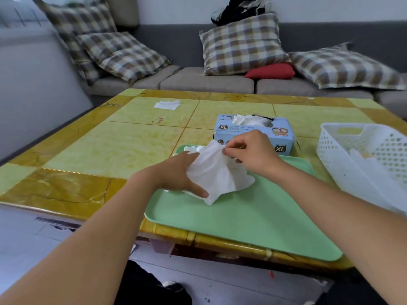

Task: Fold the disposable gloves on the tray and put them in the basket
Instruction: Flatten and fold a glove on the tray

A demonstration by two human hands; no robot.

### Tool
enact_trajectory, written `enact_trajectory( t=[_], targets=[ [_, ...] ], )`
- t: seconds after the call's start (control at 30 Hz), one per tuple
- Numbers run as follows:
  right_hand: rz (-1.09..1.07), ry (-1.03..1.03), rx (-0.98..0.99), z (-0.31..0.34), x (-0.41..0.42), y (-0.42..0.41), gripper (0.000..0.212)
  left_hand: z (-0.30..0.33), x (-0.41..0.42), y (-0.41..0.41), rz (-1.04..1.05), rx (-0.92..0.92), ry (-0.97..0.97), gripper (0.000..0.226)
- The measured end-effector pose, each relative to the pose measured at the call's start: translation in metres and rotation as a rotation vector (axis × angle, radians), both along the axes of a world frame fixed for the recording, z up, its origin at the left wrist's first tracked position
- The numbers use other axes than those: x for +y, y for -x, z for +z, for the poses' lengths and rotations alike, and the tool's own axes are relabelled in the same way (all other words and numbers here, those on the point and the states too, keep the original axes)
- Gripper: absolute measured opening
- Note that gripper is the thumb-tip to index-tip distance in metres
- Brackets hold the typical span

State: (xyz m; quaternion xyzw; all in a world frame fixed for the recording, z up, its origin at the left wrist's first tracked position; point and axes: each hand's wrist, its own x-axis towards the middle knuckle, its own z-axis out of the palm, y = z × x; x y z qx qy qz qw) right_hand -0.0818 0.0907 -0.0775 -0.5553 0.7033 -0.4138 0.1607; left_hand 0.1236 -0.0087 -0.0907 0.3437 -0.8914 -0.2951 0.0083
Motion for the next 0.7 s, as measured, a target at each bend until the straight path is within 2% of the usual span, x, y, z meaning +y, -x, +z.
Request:
enact_trajectory(
  t=[0.07,0.2,0.27,0.33,0.4,0.53,0.6,0.67,0.7],
  targets=[
    [-0.01,-0.033,-0.183,-0.001,0.005,0.007,0.004,-0.006,0.0,0.005,0.039,0.021,0.084,0.088],
    [-0.007,-0.012,-0.592,-0.001,0.015,0.008,0.008,-0.011,-0.004,0.014,0.036,0.011,0.2,0.072],
    [-0.039,0.045,-0.647,0.002,0.016,0.011,0.011,-0.009,-0.004,0.014,0.057,0.031,0.189,0.07],
    [-0.097,0.092,-0.657,0.005,0.016,0.015,0.015,-0.004,-0.001,0.011,0.067,0.034,0.158,0.078],
    [-0.149,0.131,-0.779,0.01,0.017,0.021,0.015,-0.006,-0.001,0.009,0.075,0.01,0.156,0.079],
    [-0.222,0.138,-1.279,0.019,0.024,0.037,0.013,-0.009,-0.006,0.013,0.089,-0.002,0.226,0.051],
    [-0.209,0.038,-1.392,0.022,0.03,0.04,0.022,-0.001,-0.002,0.016,0.106,-0.056,0.236,0.07],
    [-0.195,-0.05,-1.378,0.023,0.037,0.043,0.024,0.015,0.011,0.019,0.124,-0.143,0.273,0.101],
    [-0.176,-0.092,-1.358,0.025,0.041,0.043,0.022,0.026,0.02,0.021,0.141,-0.132,0.291,0.113]
  ],
)
